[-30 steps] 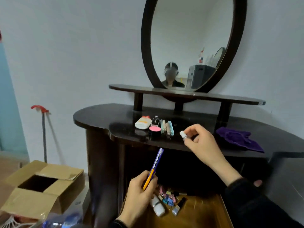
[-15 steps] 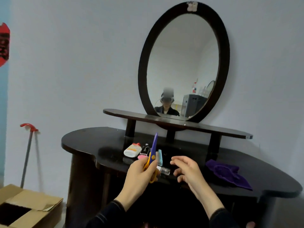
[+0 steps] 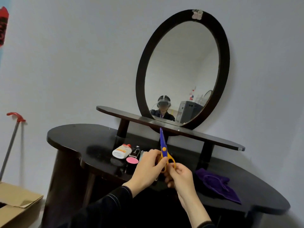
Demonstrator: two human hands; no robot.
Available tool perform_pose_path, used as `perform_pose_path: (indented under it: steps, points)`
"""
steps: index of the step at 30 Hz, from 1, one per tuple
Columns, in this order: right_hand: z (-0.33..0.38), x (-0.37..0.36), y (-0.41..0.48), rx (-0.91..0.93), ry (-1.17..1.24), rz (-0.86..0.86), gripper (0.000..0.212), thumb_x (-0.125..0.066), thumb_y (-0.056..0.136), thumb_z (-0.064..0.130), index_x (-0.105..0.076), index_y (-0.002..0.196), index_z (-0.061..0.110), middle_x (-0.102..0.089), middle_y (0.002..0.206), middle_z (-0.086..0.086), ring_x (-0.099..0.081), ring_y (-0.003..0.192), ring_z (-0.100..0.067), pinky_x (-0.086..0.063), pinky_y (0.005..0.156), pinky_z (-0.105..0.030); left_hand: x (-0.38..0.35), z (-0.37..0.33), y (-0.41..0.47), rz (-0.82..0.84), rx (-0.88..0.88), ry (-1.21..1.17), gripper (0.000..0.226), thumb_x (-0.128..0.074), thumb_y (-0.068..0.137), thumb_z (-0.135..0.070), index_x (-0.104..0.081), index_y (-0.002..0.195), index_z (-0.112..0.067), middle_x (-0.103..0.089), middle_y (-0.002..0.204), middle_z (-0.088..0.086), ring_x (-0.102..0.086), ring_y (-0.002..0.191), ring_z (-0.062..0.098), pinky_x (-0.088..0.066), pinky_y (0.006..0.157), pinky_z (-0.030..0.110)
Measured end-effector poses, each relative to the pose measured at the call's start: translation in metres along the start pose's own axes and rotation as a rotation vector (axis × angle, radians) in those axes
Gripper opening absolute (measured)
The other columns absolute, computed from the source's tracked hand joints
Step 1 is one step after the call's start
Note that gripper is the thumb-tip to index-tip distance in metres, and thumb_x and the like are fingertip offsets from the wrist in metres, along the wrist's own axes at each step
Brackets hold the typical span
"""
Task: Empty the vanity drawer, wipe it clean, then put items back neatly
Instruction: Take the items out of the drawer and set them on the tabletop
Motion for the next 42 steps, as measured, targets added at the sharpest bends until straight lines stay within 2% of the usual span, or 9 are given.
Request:
perform_pose_path:
  steps: [4,8,24,30,33,36,38,40,42]
  points:
    - [-0.006,0.013,0.013,-0.049,-0.08,-0.167,0.015,-0.064,0.097,0.011,-0.069,0.089,0.0,-0.069,0.061,-0.007,-0.062,0.048,-0.014,-0.052,0.047,-0.025,0.005,0.01,-0.005,0.157,-0.132,0.287,0.019,-0.067,0.086,-0.044,-0.069,0.095,-0.028,-0.063,0.09,-0.013,-0.052,0.091,0.004,-0.035,0.101,0.022]
    - [-0.009,0.009,0.03,-0.055,-0.359,-0.202,0.028,-0.061,0.099,0.018,-0.071,0.076,0.004,-0.07,0.055,-0.005,-0.063,0.046,-0.013,-0.052,0.053,-0.025,0.017,0.021,-0.016,0.249,-0.192,0.406,0.02,-0.067,0.09,-0.041,-0.072,0.101,-0.025,-0.066,0.098,-0.008,-0.051,0.093,0.01,-0.042,0.087,0.024]
    - [0.005,0.012,-0.006,0.003,-0.422,-0.242,0.019,-0.057,0.099,0.015,-0.071,0.087,0.019,-0.073,0.067,0.0,-0.066,0.056,-0.01,-0.057,0.06,-0.027,0.049,0.03,-0.034,-0.057,-0.118,0.467,0.012,-0.063,0.088,-0.012,-0.07,0.096,-0.016,-0.056,0.099,-0.003,-0.052,0.099,0.018,-0.052,0.073,0.039]
    - [0.014,-0.001,-0.049,0.349,-0.746,-0.312,0.016,-0.059,0.096,0.024,-0.07,0.087,0.032,-0.069,0.081,0.014,-0.063,0.076,-0.007,-0.048,0.061,-0.028,0.063,0.012,-0.059,-0.208,-0.212,0.425,0.006,-0.065,0.087,-0.017,-0.067,0.091,-0.013,-0.054,0.096,-0.005,-0.053,0.09,0.013,-0.044,0.065,0.025]
    - [0.0,-0.013,-0.089,0.652,-0.859,-0.415,0.02,-0.059,0.095,0.017,-0.075,0.105,0.024,-0.071,0.107,0.01,-0.063,0.104,-0.016,-0.047,0.094,-0.033,0.064,0.006,-0.087,-0.243,-0.312,0.431,0.007,-0.066,0.089,-0.013,-0.067,0.094,-0.009,-0.057,0.098,0.0,-0.054,0.091,0.019,-0.048,0.075,0.036]
    - [-0.041,-0.016,-0.125,0.753,-0.937,-0.393,0.043,-0.053,0.093,0.014,-0.063,0.135,0.018,-0.055,0.145,-0.003,-0.043,0.142,-0.023,-0.025,0.123,-0.039,0.05,0.021,-0.133,-0.192,-0.355,0.489,0.026,-0.061,0.09,-0.016,-0.066,0.115,-0.011,-0.056,0.13,0.004,-0.051,0.125,0.027,-0.039,0.11,0.048]
    - [-0.082,-0.014,-0.145,0.745,-0.897,-0.258,0.039,-0.051,0.093,0.013,-0.066,0.128,0.021,-0.049,0.149,-0.001,-0.044,0.14,-0.021,-0.033,0.116,-0.025,0.032,0.044,-0.173,-0.061,-0.362,0.469,0.022,-0.057,0.091,-0.015,-0.065,0.111,-0.011,-0.054,0.134,0.005,-0.049,0.128,0.027,-0.041,0.11,0.041]
    - [-0.131,-0.011,-0.157,0.613,-0.836,-0.083,0.025,-0.056,0.093,0.012,-0.071,0.11,0.023,-0.054,0.13,0.014,-0.06,0.112,-0.008,-0.04,0.091,-0.003,0.008,0.078,-0.211,0.157,-0.269,0.452,0.011,-0.055,0.09,-0.015,-0.063,0.097,-0.012,-0.059,0.11,0.0,-0.06,0.101,0.022,-0.052,0.084,0.035]
    - [-0.182,-0.009,-0.159,0.38,-0.872,0.053,0.02,-0.065,0.092,0.01,-0.068,0.096,0.029,-0.051,0.108,0.028,-0.059,0.08,0.003,-0.046,0.067,-0.004,-0.014,0.123,-0.239,0.37,-0.057,0.507,0.009,-0.055,0.086,-0.017,-0.062,0.091,-0.015,-0.059,0.097,-0.004,-0.062,0.088,0.022,-0.051,0.071,0.031]
Point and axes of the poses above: each hand's wrist, its own y-axis towards the middle knuckle, its own x-axis out of the back of the hand, z = x × y, the point moved 8 cm from there along y, towards the middle knuckle
